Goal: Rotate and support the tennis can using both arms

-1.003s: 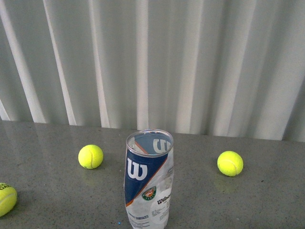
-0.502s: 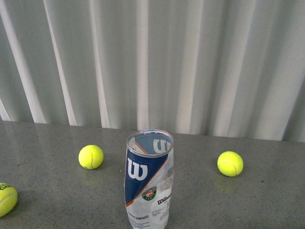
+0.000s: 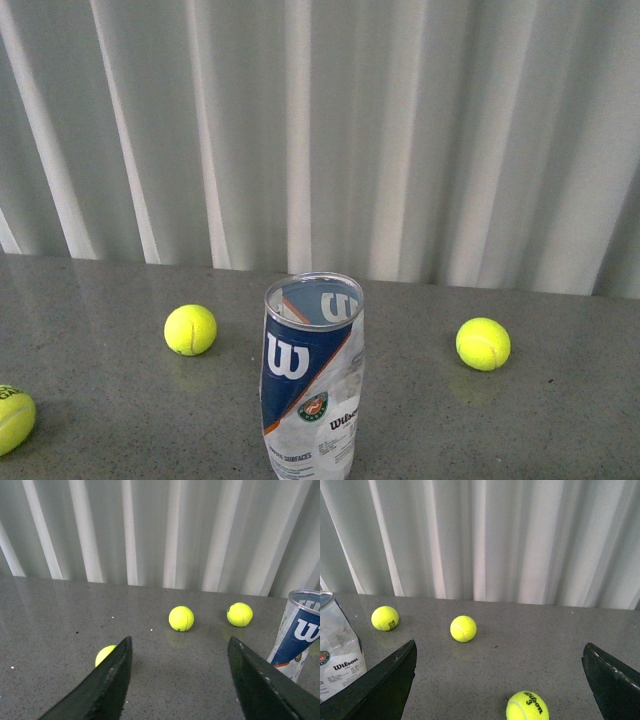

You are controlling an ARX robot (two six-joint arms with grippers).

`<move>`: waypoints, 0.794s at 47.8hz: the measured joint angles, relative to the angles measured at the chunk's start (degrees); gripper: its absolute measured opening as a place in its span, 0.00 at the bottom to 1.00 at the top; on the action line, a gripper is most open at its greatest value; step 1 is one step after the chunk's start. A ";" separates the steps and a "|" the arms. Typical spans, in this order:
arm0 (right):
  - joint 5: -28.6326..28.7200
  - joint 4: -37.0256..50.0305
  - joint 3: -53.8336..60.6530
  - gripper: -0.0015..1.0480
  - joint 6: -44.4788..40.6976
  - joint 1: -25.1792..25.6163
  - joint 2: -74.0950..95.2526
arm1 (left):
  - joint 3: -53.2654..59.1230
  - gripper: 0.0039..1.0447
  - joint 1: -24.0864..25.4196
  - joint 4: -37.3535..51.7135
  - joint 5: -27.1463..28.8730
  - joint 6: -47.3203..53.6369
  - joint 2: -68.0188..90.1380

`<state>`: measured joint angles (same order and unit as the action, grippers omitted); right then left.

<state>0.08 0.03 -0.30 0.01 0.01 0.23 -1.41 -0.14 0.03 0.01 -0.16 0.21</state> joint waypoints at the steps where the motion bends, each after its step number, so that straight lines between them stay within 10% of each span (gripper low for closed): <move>1: 0.00 0.00 0.00 0.93 0.00 0.00 0.00 | 0.00 0.64 0.00 0.00 0.00 0.00 0.00; 11: 0.02 0.00 0.00 0.93 0.00 0.00 0.00 | 0.00 0.95 0.00 0.00 0.00 0.02 0.00; 38: 0.00 0.00 0.00 0.93 0.00 0.00 0.00 | 0.00 0.94 0.00 0.00 0.00 0.02 0.00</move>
<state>0.08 0.03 -0.30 0.01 0.01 0.23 -1.41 -0.14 0.03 0.01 -0.14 0.21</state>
